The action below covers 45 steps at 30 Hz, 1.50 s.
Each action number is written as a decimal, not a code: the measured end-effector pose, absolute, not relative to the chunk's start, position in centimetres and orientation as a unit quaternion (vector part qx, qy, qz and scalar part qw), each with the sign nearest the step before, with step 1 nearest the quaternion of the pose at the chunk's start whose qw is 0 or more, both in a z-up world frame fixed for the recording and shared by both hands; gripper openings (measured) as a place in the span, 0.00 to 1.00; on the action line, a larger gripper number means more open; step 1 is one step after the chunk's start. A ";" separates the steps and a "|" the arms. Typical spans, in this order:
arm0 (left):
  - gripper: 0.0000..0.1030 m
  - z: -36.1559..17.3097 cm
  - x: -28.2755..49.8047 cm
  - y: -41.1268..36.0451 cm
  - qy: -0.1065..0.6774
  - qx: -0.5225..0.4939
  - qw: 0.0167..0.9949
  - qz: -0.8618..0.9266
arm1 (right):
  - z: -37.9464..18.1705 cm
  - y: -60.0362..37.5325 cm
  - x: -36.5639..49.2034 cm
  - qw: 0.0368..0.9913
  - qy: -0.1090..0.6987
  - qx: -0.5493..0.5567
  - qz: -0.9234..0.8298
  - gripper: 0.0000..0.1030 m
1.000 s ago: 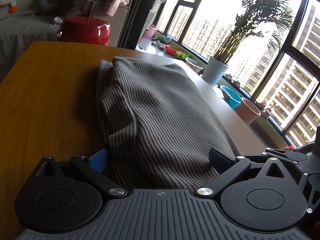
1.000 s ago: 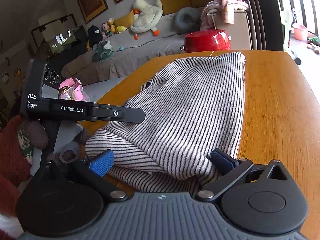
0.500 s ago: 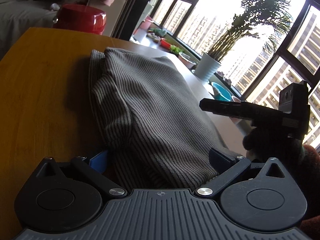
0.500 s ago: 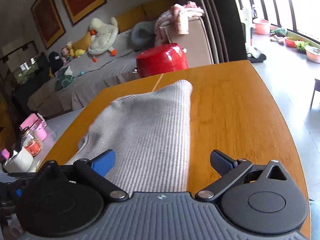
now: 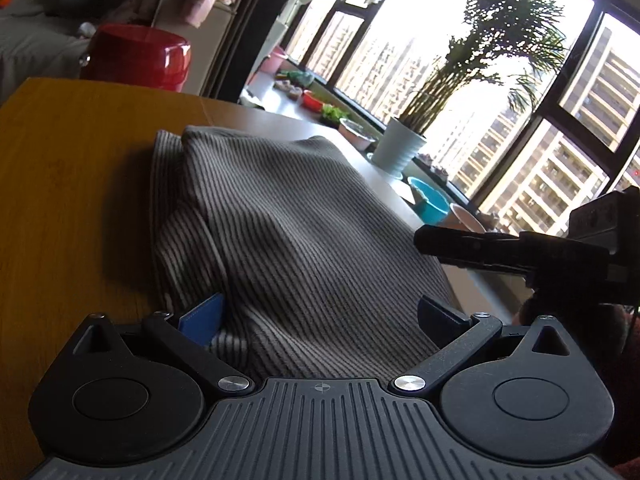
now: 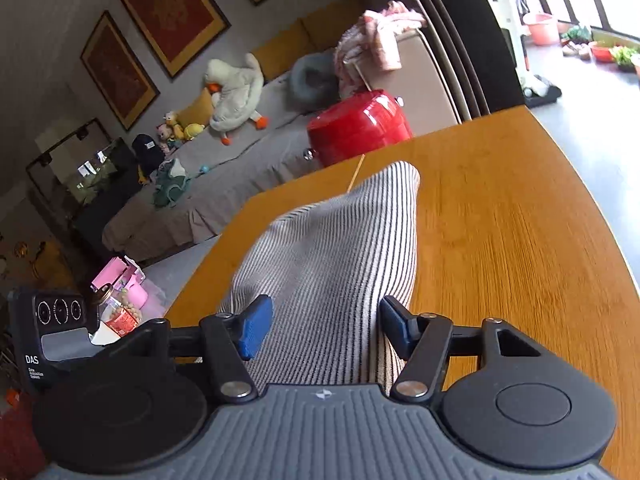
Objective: Fold clothes
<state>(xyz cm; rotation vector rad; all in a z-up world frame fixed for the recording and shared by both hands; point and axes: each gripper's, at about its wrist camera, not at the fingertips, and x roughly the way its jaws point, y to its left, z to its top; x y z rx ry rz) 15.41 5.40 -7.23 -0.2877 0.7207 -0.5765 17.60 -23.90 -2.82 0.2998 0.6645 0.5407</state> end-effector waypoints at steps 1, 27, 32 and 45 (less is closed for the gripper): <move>1.00 -7.2 15.2 5.4 0.347 -0.135 0.886 -0.275 | -2.4 -23.6 17.4 0.905 0.317 0.126 0.254 0.61; 1.00 -7.5 14.1 5.4 0.336 -0.125 0.895 -0.264 | -3.5 -19.2 7.9 0.891 0.330 -0.081 0.301 0.81; 1.00 -7.5 14.0 5.9 0.338 -0.134 0.892 -0.268 | -3.0 -19.1 7.2 0.892 0.321 -0.096 0.304 0.82; 1.00 -5.7 12.9 9.3 0.342 -0.121 0.908 -0.210 | -4.1 -13.8 3.5 0.846 0.266 -0.260 0.383 0.86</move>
